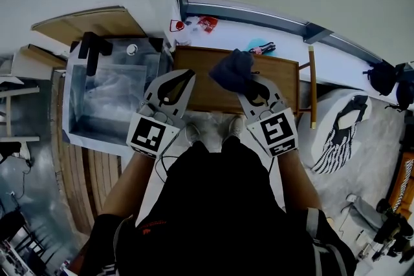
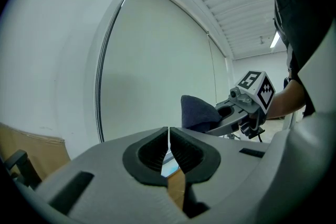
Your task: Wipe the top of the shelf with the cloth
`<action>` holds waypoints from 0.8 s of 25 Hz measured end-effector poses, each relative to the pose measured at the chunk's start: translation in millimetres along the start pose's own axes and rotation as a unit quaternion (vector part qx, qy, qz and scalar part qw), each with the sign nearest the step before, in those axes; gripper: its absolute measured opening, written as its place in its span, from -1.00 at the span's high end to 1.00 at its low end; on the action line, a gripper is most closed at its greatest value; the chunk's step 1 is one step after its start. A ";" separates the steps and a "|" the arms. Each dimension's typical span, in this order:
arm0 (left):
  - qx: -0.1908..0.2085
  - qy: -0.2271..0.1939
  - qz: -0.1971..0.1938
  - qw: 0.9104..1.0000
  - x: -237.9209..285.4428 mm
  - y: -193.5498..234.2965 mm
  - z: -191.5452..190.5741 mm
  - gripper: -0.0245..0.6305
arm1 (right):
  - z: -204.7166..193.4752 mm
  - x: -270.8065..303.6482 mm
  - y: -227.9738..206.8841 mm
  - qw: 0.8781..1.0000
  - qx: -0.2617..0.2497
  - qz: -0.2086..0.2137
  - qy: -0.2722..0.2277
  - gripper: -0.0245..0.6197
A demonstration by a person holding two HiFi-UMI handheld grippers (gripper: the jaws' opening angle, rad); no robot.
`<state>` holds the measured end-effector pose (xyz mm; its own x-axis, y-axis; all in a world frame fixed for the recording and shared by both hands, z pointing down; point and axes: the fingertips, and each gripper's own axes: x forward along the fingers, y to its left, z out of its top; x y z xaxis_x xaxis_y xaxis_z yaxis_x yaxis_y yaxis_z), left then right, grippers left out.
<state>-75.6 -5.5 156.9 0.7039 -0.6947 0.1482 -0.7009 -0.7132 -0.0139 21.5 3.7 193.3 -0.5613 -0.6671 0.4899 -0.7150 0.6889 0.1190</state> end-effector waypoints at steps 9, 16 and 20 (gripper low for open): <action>-0.009 0.005 0.002 1.000 1.2 -4.7 0.3 0.85 | -4.7 -2.4 0.4 1.000 0.004 -0.001 0.001 0.76; -0.019 0.011 0.002 1.000 4.0 -8.0 -1.7 0.85 | -8.9 -1.6 0.2 1.000 0.008 0.001 0.004 0.76; -0.018 0.005 -0.002 1.000 7.1 -10.0 -3.1 0.85 | -11.6 -2.2 -1.3 1.000 0.009 0.001 0.006 0.76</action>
<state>-64.0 -3.0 161.2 0.7053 -0.6911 0.1581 -0.7023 -0.7116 0.0223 28.5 7.5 202.1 -0.5580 -0.6623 0.5000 -0.7210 0.6852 0.1029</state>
